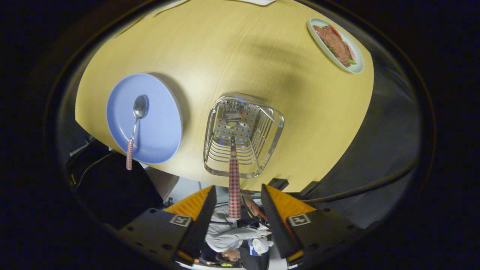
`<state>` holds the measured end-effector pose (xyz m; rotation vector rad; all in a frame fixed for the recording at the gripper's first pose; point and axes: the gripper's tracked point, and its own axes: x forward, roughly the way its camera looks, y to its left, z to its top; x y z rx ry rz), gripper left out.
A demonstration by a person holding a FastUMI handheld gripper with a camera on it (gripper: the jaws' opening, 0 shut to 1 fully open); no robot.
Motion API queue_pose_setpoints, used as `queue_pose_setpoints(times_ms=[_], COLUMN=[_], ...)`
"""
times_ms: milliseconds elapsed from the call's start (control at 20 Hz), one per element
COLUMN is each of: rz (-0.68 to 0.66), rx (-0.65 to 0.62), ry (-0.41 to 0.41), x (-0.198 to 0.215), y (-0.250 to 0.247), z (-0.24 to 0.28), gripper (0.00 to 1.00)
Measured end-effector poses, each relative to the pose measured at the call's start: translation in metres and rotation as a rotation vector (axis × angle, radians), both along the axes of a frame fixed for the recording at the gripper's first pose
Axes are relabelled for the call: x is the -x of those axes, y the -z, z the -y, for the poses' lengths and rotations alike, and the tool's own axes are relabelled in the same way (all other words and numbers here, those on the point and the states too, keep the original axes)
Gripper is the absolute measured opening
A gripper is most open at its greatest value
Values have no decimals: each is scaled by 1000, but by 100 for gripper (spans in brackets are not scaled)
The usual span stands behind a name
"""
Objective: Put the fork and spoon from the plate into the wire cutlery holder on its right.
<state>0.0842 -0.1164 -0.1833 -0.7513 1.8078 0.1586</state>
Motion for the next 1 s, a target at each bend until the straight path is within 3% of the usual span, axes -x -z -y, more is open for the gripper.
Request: queue_pose_setpoints(times_ms=[100, 500, 1000], rz=[62, 342, 637], rx=[-48, -262, -541], ry=[36, 147, 345], x=[0, 10, 69], y=[-2, -38, -63], z=[-7, -39, -105], gripper=[97, 98, 95])
